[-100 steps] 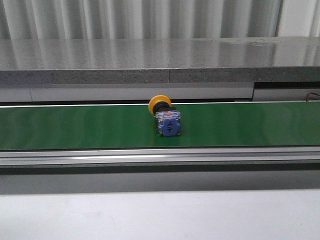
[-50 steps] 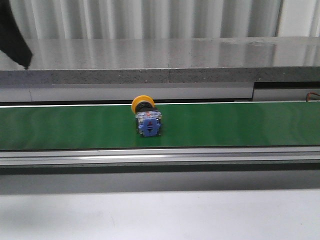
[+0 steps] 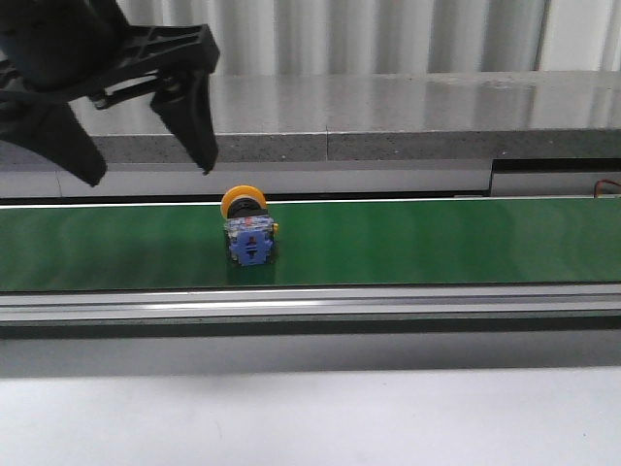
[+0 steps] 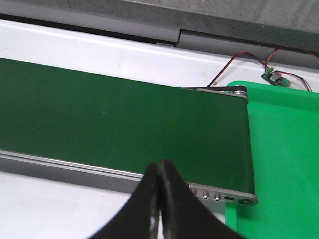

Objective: Move button from right to left
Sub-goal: 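Lower the left gripper over the button and close on it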

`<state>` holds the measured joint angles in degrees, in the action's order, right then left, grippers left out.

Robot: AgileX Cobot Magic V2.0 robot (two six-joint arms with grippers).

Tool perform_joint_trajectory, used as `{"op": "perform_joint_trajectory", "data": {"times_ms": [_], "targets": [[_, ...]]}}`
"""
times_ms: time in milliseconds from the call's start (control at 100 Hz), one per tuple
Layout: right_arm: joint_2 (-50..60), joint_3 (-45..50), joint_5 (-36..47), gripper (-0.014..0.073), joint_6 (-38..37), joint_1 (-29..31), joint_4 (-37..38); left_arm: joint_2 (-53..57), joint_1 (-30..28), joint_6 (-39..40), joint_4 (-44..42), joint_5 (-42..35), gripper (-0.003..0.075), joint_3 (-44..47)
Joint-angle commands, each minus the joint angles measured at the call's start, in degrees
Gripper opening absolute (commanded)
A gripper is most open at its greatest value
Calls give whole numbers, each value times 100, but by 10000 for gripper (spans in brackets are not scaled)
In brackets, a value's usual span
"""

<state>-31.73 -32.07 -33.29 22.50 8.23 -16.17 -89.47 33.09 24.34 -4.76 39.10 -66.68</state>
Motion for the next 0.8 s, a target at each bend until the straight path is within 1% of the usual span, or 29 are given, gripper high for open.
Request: {"op": "perform_joint_trajectory", "data": {"times_ms": [0,190,660,730,790], "targets": [[-3,-144,413,-67,0,1,-91,6,151,207,-214,-129,621,-427],[-3,-144,413,-67,0,1,-91,-351,215,207,-236,22,621,-775],[-3,-144,413,-67,0,1,-91,-1012,215,207,-477,435,617,-764],[-3,-144,409,-67,0,1,-91,-1048,215,207,-477,489,585,-764],[-3,-144,406,-67,0,1,-91,-1058,215,207,-489,526,516,-764]]}}
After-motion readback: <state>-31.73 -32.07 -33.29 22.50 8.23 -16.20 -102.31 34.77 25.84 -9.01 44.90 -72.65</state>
